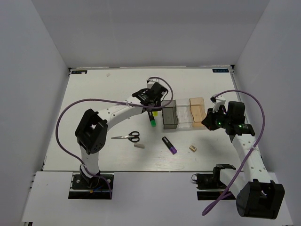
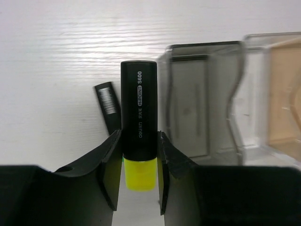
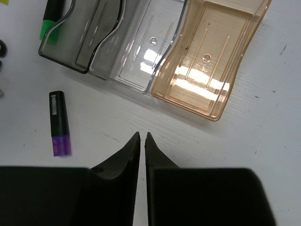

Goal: Sort the stationery into containers
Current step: Pick up the pen from the center of the board, then place the pen in the storage box.

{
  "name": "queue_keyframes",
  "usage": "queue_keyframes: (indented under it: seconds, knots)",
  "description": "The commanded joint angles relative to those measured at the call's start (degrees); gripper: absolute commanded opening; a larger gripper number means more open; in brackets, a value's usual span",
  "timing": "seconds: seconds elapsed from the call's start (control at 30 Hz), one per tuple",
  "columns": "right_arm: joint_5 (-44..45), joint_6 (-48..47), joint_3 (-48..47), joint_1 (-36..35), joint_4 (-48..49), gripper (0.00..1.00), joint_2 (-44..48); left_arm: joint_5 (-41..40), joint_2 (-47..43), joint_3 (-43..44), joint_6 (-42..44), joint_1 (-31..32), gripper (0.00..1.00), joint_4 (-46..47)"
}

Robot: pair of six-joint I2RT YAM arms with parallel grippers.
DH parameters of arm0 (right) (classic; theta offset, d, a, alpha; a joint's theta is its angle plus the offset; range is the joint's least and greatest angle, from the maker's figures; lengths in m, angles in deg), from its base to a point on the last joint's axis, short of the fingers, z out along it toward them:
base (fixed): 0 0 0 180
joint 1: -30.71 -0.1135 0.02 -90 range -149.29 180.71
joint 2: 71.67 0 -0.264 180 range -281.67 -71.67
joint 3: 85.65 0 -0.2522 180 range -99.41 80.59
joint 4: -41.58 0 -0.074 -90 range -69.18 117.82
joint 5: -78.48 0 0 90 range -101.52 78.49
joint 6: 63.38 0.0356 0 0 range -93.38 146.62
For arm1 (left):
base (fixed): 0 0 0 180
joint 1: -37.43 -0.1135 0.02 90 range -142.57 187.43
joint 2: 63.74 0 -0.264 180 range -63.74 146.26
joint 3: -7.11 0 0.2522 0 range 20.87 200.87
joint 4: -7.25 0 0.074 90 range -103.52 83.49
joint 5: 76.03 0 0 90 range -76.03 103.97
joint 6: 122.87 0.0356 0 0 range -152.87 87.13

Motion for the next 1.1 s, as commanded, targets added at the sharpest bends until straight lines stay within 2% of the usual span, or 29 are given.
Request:
queue_keyframes:
  seconds: [0.0, 0.2, 0.3, 0.37, 0.4, 0.47, 0.8, 0.87, 0.97, 1.07]
  knots:
    - [0.9, -0.39, -1.83, 0.28, 1.12, 0.16, -0.03, 1.69, 1.38, 5.66, 1.3, 1.74, 0.0, 1.56]
    - [1.43, -0.4, -1.74, 0.37, 1.04, 0.17, -0.03, 2.84, 6.66, 11.65, 0.43, 4.38, 0.0, 2.0]
    - [1.52, -0.57, -1.74, 0.37, 0.86, 0.19, -0.03, 3.9, 8.42, 14.28, 0.07, 4.99, 0.04, 1.74]
    - [1.61, -0.57, -1.82, 0.37, 0.95, 0.24, -0.21, 3.81, 9.48, 15.08, -0.01, 5.26, 0.09, 1.21]
    - [1.69, -0.66, -1.65, 0.37, 0.95, 0.27, -0.03, 3.81, 9.66, 15.08, -0.45, 5.08, 0.17, 0.86]
    - [1.87, -0.66, -1.82, 0.37, 0.86, 0.3, -0.12, 3.9, 9.75, 14.39, -0.98, 5.08, 0.27, 1.12]
    - [1.96, -0.57, -1.74, 0.55, 0.95, 0.33, -0.03, 4.34, 8.61, 14.82, -1.07, 5.43, 0.45, 1.04]
    - [1.96, -0.57, -1.82, 0.63, 0.87, 0.34, -0.12, 4.16, 7.73, 14.3, -0.81, 5.43, 0.52, 1.12]
    - [1.78, -0.66, -1.74, 0.63, 0.78, 0.37, -0.29, 4.07, 6.59, 13.86, -0.72, 5.43, 0.5, 1.21]
    - [0.29, -1.71, -1.65, 0.55, 0.34, 0.51, -0.56, 3.9, 4.48, 11.05, -0.54, 5.35, 0.47, 2.26]
